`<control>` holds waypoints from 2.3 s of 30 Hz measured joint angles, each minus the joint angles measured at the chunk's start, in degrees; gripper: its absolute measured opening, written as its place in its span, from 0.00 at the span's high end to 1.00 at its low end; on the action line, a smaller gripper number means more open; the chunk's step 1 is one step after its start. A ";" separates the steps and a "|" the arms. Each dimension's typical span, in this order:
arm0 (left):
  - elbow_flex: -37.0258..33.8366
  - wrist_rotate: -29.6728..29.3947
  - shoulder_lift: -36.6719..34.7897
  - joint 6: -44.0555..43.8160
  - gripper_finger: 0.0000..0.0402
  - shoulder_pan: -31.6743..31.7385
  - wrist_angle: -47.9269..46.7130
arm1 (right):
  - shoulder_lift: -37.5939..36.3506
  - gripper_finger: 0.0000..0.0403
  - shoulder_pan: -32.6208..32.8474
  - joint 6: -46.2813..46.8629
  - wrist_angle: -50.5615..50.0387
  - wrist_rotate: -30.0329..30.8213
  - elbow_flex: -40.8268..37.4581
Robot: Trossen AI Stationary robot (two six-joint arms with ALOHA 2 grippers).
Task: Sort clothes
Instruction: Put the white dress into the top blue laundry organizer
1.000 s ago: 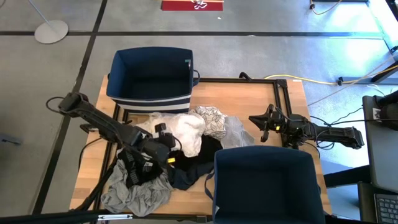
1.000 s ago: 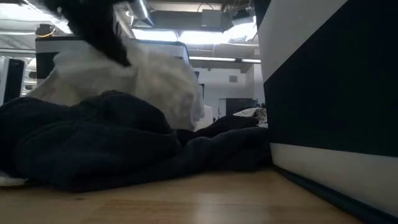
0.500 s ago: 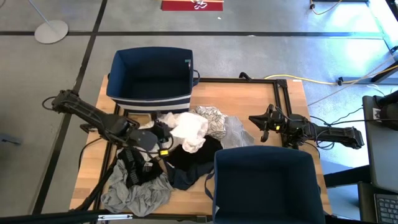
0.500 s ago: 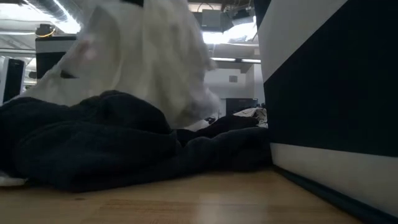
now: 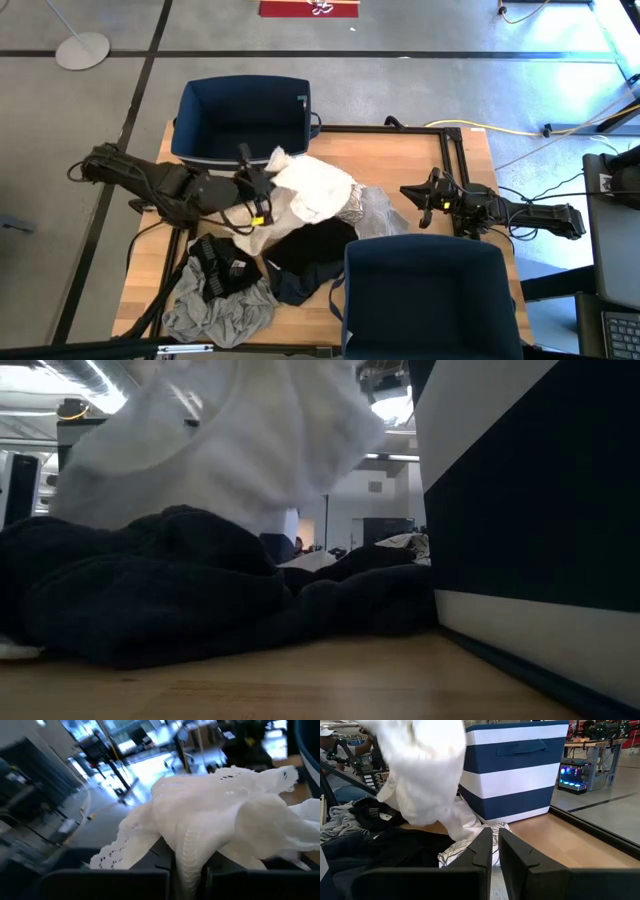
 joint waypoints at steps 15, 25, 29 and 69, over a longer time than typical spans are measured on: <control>13.25 -4.85 -0.39 29.85 0.96 4.10 15.22 | 0.01 0.91 -0.01 -0.16 -0.02 0.00 0.00; 16.65 -4.52 -2.90 55.70 0.95 9.44 37.54 | 0.01 0.91 -0.01 -0.17 -0.01 0.02 0.00; 16.69 -1.70 -4.58 65.20 0.95 11.72 48.86 | 0.02 0.91 -0.02 -0.11 -0.02 0.04 0.00; 13.35 15.66 0.62 15.67 0.95 53.57 -5.60 | 0.02 0.91 -0.02 1.60 -0.15 0.13 0.02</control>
